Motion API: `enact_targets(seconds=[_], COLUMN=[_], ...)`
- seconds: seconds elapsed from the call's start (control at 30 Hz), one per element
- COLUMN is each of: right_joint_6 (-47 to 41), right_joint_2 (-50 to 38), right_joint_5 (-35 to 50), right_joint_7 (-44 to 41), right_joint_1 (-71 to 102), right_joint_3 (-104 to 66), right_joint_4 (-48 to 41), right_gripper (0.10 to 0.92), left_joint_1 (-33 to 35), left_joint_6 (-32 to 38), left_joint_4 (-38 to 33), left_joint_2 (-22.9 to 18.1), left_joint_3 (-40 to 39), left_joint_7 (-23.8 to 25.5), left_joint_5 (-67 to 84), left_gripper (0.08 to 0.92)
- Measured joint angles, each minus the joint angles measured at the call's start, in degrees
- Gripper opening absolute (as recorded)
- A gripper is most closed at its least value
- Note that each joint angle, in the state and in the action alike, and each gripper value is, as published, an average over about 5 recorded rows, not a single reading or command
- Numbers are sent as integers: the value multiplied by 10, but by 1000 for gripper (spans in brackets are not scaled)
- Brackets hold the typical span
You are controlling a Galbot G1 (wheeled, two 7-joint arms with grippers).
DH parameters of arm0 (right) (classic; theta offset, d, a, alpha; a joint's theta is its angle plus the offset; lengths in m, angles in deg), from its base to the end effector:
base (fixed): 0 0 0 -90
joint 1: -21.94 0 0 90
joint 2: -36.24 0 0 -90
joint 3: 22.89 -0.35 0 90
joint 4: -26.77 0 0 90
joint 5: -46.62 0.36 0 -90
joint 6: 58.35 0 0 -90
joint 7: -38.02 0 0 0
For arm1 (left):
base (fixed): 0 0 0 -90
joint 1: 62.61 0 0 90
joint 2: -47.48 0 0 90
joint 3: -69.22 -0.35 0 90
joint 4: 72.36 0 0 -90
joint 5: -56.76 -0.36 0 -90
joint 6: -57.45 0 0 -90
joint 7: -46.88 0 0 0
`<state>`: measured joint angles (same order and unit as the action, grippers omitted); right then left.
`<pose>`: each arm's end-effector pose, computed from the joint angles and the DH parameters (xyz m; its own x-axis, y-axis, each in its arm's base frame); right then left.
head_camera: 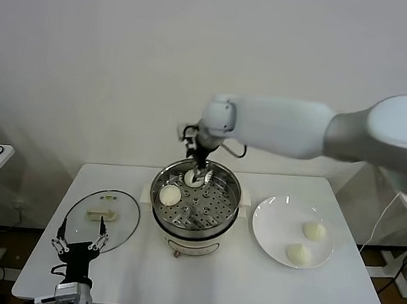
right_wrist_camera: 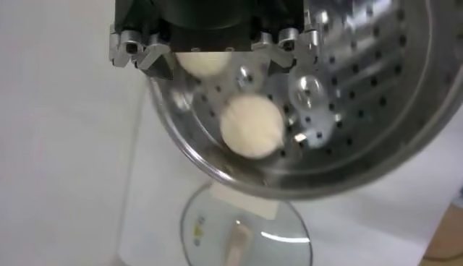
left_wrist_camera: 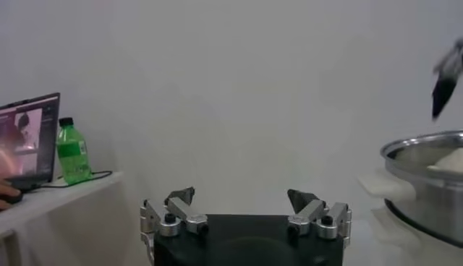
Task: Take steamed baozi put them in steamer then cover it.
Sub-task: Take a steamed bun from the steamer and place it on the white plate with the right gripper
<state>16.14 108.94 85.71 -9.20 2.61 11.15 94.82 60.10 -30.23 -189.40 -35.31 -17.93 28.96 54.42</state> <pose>0.5761 0.1201 0.0040 -0.3355 -0.2258 0.9146 -0.8594 -0.3241 -0.3953 0.1706 0.0392 -0.3269 -0.9589 -0.2837 0.0010 -0.2789 0.9430 0.1816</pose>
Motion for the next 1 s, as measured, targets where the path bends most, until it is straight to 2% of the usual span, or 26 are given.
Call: enact_targets(seconds=[0.43,0.8,1.0], right_joint_6=[75,109,112], right_joint_2=[-174,-326,-391], right_joint_5=[-192,-363,-408], right_joint_7=[-21,-33,-45], right_joint_1=[14,168,257], right_joint_3=[-12,-132,-202], right_joint_4=[84,152,184], right_gripper=[823,823,823], left_joint_1=[16,24,24], left_joint_6=[5,10,13], left_joint_4=[4,13,21], left_joint_2=[-8,-14,-15], left_joint_3=[-12,-15,-19], left_joint_7=[-1,-1,-1], left_joint_5=[-21,-40,-49], left_gripper=[823,823,823])
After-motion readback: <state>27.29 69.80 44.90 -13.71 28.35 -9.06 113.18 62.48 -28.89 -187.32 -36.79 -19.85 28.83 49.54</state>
